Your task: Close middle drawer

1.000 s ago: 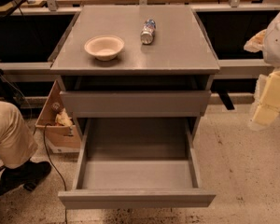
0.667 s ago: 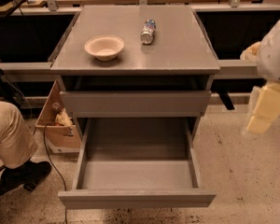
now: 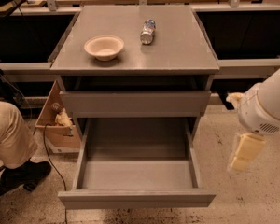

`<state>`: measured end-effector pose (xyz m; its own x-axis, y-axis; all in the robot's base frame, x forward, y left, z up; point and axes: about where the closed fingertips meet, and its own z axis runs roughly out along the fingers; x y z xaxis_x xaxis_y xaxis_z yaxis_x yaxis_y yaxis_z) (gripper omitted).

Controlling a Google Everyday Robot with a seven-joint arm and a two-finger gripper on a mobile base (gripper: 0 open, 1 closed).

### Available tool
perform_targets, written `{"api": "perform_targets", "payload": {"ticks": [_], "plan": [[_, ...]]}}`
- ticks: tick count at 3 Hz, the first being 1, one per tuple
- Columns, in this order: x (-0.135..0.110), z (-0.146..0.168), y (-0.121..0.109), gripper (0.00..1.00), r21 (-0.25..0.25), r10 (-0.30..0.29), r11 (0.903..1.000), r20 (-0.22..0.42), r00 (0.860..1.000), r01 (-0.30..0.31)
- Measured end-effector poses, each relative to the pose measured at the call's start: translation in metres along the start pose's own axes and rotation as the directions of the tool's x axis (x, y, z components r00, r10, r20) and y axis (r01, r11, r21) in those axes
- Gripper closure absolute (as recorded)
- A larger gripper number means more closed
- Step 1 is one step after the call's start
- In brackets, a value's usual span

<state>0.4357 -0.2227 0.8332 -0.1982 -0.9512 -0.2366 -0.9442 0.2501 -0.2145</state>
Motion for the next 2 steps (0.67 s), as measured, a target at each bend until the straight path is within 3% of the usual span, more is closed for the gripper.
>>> {"api": "perform_targets", "payload": {"ticks": [1,2], "plan": [[0.0118,0.0455,0.0127,0.0,-0.036,0.009,0.9993,0.012,1.0,-0.008],[0.0118,0.0457,0.0128,0.0,-0.036,0.009,0.9993,0.011,1.0,-0.008]]}}
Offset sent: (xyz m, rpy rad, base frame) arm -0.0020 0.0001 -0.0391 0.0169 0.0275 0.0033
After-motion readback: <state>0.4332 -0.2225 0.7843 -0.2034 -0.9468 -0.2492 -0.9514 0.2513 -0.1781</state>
